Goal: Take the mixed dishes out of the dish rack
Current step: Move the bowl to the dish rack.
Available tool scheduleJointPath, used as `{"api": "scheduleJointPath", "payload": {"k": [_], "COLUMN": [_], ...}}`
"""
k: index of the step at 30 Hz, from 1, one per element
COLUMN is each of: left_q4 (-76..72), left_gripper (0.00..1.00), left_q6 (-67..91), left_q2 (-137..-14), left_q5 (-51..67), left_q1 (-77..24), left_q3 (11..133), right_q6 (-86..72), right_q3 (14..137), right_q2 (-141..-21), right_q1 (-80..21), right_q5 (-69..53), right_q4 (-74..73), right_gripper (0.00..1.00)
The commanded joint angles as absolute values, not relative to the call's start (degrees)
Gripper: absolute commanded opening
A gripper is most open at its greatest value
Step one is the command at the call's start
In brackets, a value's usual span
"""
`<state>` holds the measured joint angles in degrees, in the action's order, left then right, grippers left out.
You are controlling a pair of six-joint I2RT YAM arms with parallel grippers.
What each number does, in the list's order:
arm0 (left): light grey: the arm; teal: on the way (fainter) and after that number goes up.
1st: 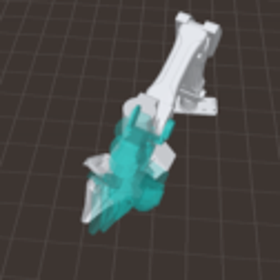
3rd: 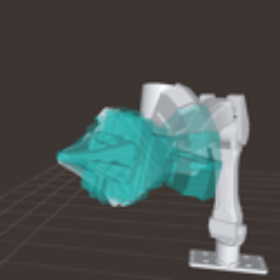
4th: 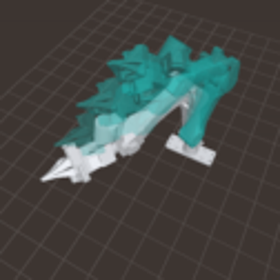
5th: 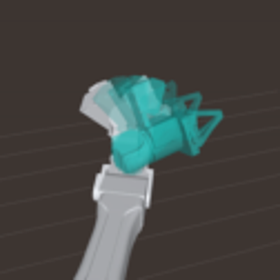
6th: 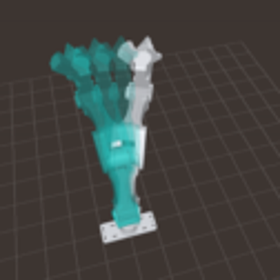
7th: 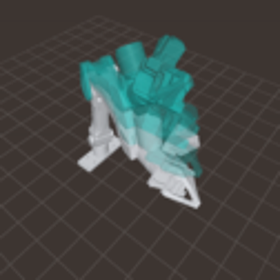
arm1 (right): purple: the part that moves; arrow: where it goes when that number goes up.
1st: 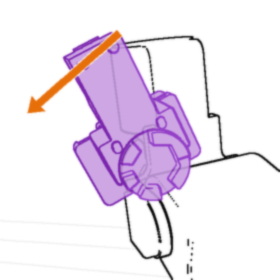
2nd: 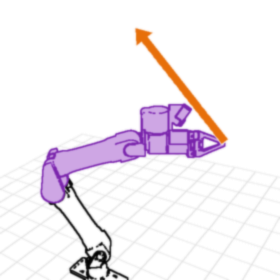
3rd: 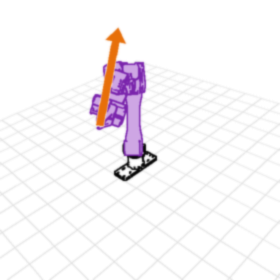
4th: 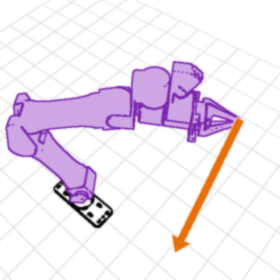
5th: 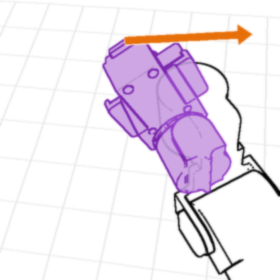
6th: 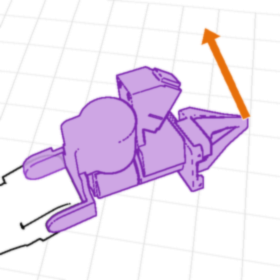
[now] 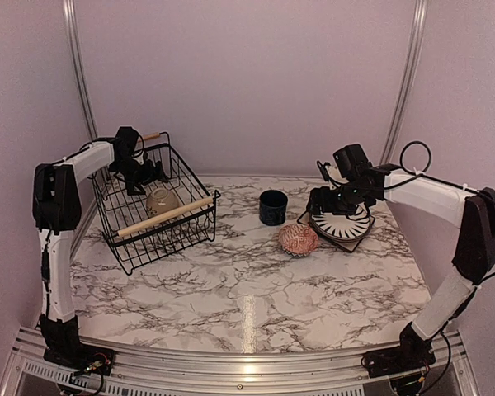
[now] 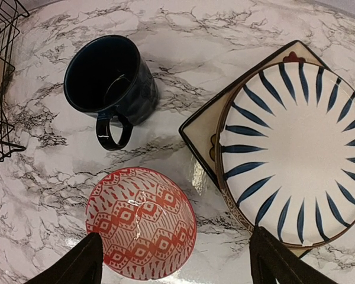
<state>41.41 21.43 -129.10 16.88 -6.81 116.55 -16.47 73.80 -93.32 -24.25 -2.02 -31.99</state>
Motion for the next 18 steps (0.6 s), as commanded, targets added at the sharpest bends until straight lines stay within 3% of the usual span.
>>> {"api": "scheduleJointPath", "payload": {"k": [1,9,18], "left_q4": [44.35,44.98,44.84], "left_gripper": [0.99,0.99,0.95], "left_q6": [18.95,19.25,18.46], "left_q2": [-135.14,-140.61,-135.26], "left_q5": [18.36,19.09,19.68], "left_q1": [-6.25,-6.11,-8.59], "left_q3": [121.44,124.73,115.38], "right_q6": [-17.14,-17.60,-16.80], "right_q3": [74.40,74.80,79.60], "right_q2": [-92.33,-93.20,-94.62], "right_q1": [-25.04,-25.58,-26.45], "right_q5": [-1.88,-1.98,-0.61], "right_q4": [-31.69,-31.90,-32.87], "right_gripper": [0.82,0.82,0.82]}}
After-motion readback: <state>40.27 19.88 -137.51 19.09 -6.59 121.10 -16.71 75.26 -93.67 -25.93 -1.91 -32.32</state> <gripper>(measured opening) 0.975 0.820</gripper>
